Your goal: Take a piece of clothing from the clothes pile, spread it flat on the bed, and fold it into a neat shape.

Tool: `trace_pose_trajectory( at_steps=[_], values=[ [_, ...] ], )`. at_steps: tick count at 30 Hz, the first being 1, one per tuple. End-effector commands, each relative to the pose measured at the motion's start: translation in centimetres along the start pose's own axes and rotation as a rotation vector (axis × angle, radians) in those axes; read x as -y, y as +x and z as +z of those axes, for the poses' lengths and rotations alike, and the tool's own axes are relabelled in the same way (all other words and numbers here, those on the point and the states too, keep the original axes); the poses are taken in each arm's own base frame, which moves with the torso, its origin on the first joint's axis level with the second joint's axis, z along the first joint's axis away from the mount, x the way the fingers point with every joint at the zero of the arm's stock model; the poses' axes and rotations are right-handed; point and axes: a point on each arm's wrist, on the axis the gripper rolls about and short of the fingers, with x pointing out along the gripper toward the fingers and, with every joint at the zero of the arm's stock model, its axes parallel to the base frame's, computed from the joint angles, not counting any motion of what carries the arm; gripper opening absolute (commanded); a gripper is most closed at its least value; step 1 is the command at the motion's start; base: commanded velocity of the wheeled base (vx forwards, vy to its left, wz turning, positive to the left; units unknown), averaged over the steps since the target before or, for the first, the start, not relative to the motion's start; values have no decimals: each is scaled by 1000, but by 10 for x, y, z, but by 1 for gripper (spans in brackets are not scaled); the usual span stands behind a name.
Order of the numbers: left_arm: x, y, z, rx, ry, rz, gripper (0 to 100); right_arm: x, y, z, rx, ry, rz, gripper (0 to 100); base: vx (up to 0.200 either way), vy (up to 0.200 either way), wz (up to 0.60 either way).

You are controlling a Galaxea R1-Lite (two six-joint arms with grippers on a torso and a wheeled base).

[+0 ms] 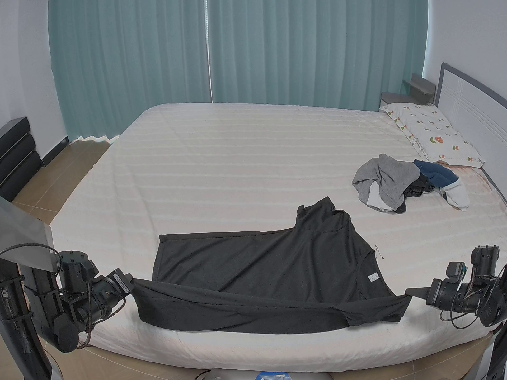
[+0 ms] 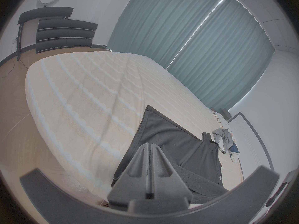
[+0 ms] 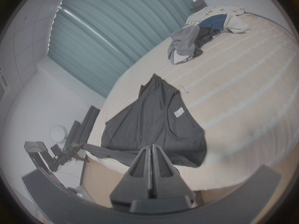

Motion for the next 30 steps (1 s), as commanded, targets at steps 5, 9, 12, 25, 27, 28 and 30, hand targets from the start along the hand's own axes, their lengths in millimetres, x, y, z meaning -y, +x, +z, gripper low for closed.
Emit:
trace_pose_trajectory(
  at_steps=[5,9,12,25,27,28,30],
  values=[
    [-2,-12,-2,-3,33,9,0,-17,-31,-3,14,-120,-10,0,0,0,0],
    [1,-17,2,12,39,-6,0,-21,-40,0,60,-134,-13,0,0,0,0],
    [3,-19,-1,-23,59,3,0,-19,-42,-2,51,-122,-25,0,0,0,0],
    [-4,-28,-11,-148,182,83,0,-14,-44,-16,-68,-150,-66,0,0,0,0],
    [-4,-34,-12,-173,214,93,0,-14,-45,-19,-86,-163,-73,0,0,0,0],
    [-4,-38,-11,-185,234,97,0,-14,-45,-20,-95,-167,-77,0,0,0,0],
    [-4,-42,-12,-206,261,98,0,-15,-47,-20,-96,-177,-79,0,0,0,0]
  ],
)
